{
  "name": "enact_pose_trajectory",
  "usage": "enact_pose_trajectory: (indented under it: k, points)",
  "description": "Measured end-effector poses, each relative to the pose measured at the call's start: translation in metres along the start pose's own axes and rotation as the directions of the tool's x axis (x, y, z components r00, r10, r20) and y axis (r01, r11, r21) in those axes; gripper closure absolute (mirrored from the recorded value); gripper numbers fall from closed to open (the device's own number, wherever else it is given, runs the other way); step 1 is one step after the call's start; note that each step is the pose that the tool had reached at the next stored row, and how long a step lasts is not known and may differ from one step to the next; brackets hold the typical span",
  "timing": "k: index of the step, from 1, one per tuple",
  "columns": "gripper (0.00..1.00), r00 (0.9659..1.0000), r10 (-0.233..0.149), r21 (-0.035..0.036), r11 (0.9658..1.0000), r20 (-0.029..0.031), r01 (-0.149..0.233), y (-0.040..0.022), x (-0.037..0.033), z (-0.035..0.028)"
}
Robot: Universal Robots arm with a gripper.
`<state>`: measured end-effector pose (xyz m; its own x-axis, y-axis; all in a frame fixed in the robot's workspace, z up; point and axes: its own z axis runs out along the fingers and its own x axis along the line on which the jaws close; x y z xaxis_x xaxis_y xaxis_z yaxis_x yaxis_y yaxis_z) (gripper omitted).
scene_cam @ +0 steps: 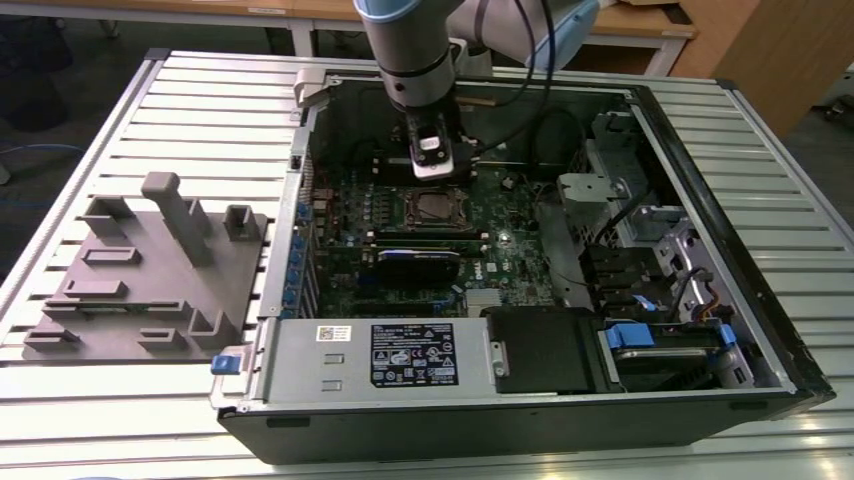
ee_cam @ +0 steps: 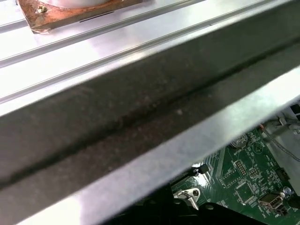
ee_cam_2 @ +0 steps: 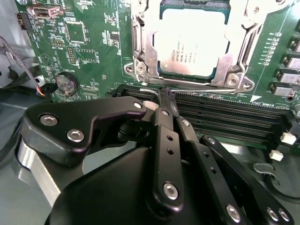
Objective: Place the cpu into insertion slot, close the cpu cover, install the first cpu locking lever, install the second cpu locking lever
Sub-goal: 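Install the first cpu locking lever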
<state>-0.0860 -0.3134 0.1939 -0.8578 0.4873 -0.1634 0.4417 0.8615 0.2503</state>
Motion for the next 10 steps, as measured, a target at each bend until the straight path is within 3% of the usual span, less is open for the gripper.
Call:
enact_pose_trajectory:
  k: [10]
  points:
    - [0.9,1.0,-0.001,-0.0015,1.0,0.0042,0.001,0.0007,0.0034,-0.0002]
